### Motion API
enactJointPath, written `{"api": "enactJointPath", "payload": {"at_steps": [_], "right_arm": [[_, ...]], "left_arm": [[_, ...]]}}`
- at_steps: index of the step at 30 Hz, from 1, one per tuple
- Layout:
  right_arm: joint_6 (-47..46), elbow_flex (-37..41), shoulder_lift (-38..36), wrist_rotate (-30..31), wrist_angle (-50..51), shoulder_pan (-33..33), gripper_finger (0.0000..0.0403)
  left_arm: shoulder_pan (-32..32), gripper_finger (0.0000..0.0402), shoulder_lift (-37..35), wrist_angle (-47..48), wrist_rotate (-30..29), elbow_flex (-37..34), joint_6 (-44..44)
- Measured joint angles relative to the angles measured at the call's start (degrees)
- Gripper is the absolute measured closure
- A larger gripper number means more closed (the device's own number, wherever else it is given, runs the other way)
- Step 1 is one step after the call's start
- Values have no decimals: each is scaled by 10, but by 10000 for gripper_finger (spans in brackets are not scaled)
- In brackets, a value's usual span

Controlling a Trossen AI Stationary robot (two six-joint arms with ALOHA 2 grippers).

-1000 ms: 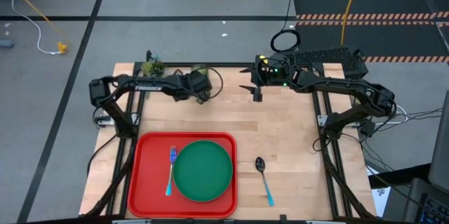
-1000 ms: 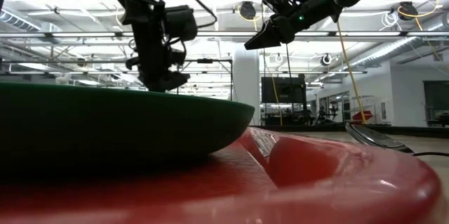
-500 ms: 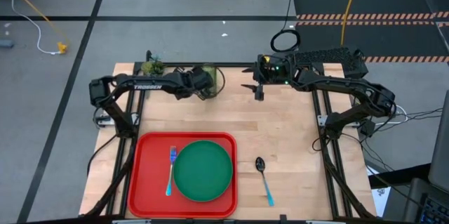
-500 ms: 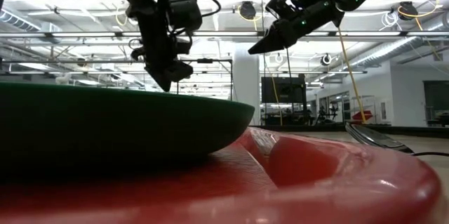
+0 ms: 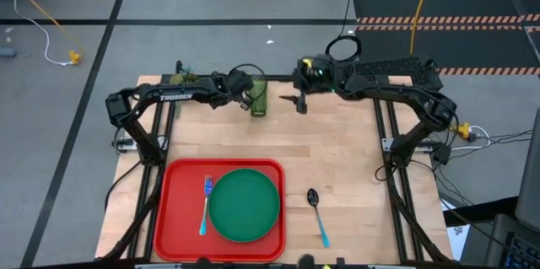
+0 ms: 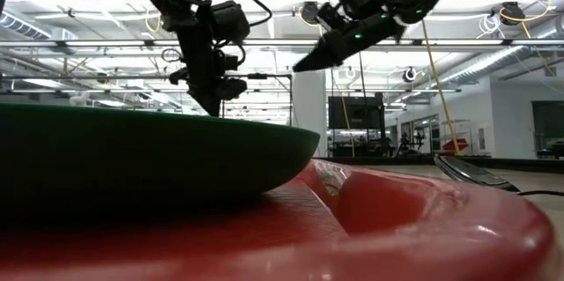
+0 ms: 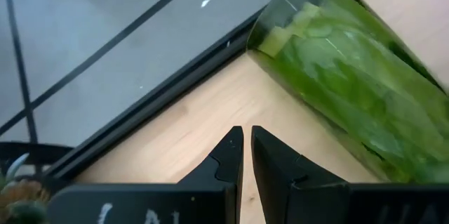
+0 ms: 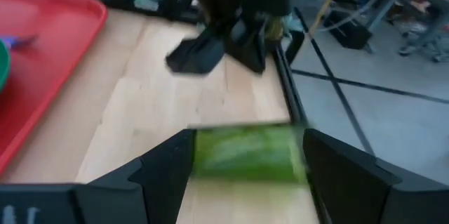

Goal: Pick and place plate/cup/fork/spoon on tray
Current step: Put the green cup on the red tray

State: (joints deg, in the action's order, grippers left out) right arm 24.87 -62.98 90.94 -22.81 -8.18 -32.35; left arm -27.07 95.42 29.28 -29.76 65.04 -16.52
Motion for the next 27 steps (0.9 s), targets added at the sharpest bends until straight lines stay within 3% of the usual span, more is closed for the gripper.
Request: {"api": "enactJointPath", "payload": {"at_steps": [10, 14, 18, 27], "right_arm": [[21, -258, 199, -197, 154, -82, 136], [33, -329, 255, -256, 207, -119, 136], [17, -387, 298, -307, 209, -158, 136], [-44, -512, 413, -438, 209, -199, 143]], "left_arm": [[0, 366, 0, 19, 18, 0, 14], [7, 366, 0, 71, 19, 0, 15], [3, 366, -10, 104, 19, -1, 19], [-2, 366, -20, 42, 72, 0, 91]]}}
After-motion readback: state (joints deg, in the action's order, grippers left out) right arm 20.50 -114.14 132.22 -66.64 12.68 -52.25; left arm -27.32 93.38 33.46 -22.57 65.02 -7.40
